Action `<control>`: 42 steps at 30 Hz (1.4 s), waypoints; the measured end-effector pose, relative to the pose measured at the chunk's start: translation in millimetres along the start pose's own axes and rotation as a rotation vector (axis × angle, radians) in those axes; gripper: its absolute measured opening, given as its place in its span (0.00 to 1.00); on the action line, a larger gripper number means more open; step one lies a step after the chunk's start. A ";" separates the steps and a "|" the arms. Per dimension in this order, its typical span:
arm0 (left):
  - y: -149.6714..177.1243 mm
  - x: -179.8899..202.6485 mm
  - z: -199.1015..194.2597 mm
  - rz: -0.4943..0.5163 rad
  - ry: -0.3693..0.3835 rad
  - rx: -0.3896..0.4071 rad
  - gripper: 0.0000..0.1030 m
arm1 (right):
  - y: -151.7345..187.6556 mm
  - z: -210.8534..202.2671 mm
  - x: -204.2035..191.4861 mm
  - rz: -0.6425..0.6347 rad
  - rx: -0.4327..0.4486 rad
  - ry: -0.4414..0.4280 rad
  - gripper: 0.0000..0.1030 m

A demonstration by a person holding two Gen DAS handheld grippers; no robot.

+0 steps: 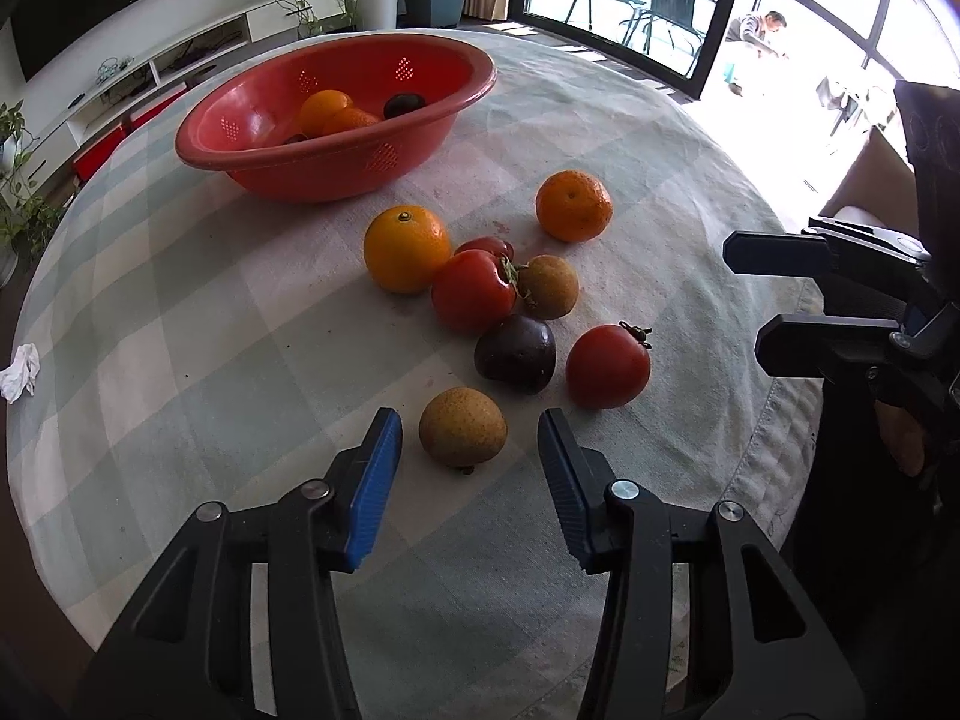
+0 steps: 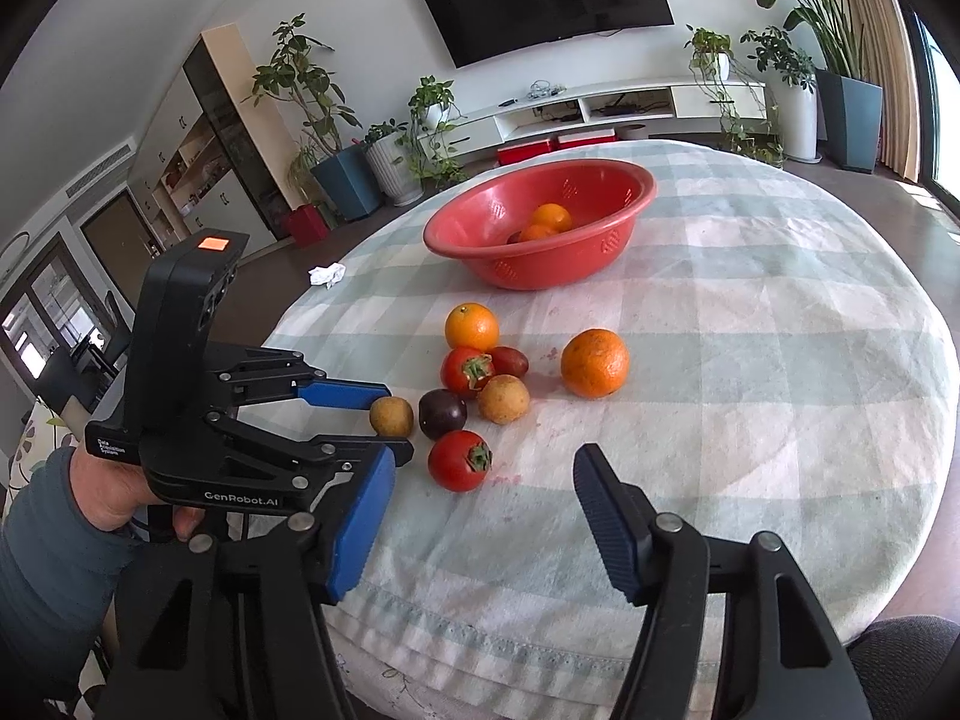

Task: Organize fruits
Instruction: 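Move both tools back toward the remaining fruits on the cloth, then grasp the brown kiwi-like fruit with the left tool while the right tool grasps a red tomato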

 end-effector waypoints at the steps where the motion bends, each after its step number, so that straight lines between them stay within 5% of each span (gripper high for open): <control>1: 0.2 -1.0 0.9 -0.007 -0.002 -0.001 0.44 | 0.6 0.3 -0.4 -0.002 -0.003 0.001 0.64; 11: -1.0 3.2 5.2 -0.006 -0.010 -0.009 0.26 | 4.5 5.1 -0.8 -0.015 -0.023 0.009 0.62; 26: 3.0 -15.5 -2.3 -0.169 0.037 0.052 0.26 | 5.3 29.7 -12.2 -0.091 -0.099 0.042 0.58; 42: 4.3 -32.3 -9.8 -0.255 0.054 0.099 0.26 | 14.1 71.0 -9.1 -0.170 -0.219 0.120 0.43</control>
Point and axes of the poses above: each gripper's, at about its wrist camera, not at the fingertips, and z roughly the way its jaws point, x to its right, y to its underside, the point moved 8 cm from there along z, roughly the way its jaws point, and after that the axes turned 12 degrees about -y, right-handed, at the moved point
